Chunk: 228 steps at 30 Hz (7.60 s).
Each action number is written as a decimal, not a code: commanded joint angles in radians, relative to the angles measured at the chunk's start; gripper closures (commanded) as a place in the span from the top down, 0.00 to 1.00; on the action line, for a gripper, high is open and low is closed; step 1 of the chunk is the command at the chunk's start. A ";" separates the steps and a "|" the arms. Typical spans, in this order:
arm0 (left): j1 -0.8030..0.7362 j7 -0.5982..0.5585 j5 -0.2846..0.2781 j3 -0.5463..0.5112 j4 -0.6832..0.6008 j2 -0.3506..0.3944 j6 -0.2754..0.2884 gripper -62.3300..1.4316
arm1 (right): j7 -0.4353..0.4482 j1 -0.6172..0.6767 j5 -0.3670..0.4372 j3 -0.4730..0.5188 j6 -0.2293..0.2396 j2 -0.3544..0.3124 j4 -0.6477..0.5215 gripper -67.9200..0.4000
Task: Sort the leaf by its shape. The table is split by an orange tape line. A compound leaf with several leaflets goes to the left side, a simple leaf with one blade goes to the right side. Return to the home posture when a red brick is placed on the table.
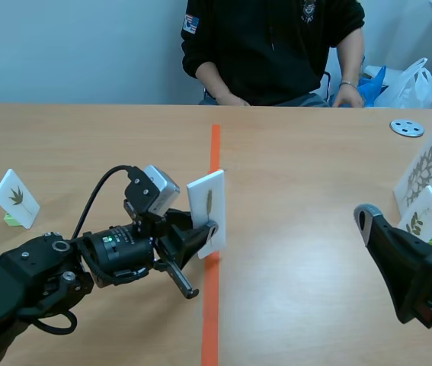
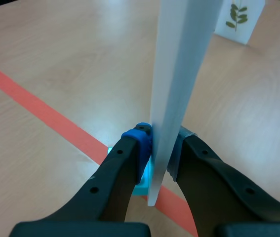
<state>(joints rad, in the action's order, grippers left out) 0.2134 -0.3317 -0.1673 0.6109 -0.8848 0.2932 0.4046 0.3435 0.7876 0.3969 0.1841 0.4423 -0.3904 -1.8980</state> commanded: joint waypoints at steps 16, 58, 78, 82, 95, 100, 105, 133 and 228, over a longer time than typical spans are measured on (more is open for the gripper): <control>-0.196 0.092 -0.142 -0.386 -0.225 0.129 0.001 0.09 | 0.022 -0.001 0.015 0.008 0.000 -0.003 -0.013 1.00; -0.276 0.058 -0.261 -0.657 -0.046 0.077 -0.305 0.09 | 0.022 -0.006 0.023 0.008 0.000 -0.002 -0.013 1.00; -0.244 0.037 -0.258 -0.657 -0.031 0.045 -0.310 0.28 | 0.022 -0.006 0.034 0.008 0.001 0.001 -0.013 1.00; -0.244 0.037 -0.258 -0.657 -0.031 0.045 -0.310 0.38 | 0.022 -0.006 0.042 0.008 0.001 0.001 -0.013 1.00; -0.249 0.021 -0.259 -0.658 -0.033 0.057 -0.305 0.84 | 0.022 -0.006 0.058 0.008 0.027 0.001 -0.013 1.00; -0.255 0.011 -0.260 -0.663 -0.050 0.083 -0.305 0.96 | 0.022 -0.006 0.060 0.008 0.027 0.003 -0.013 1.00; -0.340 0.037 -0.272 -0.697 -0.196 0.119 -0.288 1.00 | 0.023 -0.006 0.060 0.008 0.027 0.003 -0.013 1.00; -0.835 0.312 -0.365 -0.779 -0.930 0.103 -0.046 1.00 | 0.026 0.017 0.060 0.036 0.078 0.000 -0.013 1.00; -0.809 0.227 -0.165 -0.603 -0.930 0.084 -0.051 1.00 | 0.014 0.041 0.053 0.140 0.153 0.000 -0.012 1.00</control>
<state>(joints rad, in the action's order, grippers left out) -0.5900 -0.0868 -0.3218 0.0120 -1.8080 0.3824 0.3492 0.3393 0.8345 0.4355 0.3252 0.5987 -0.3882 -1.8980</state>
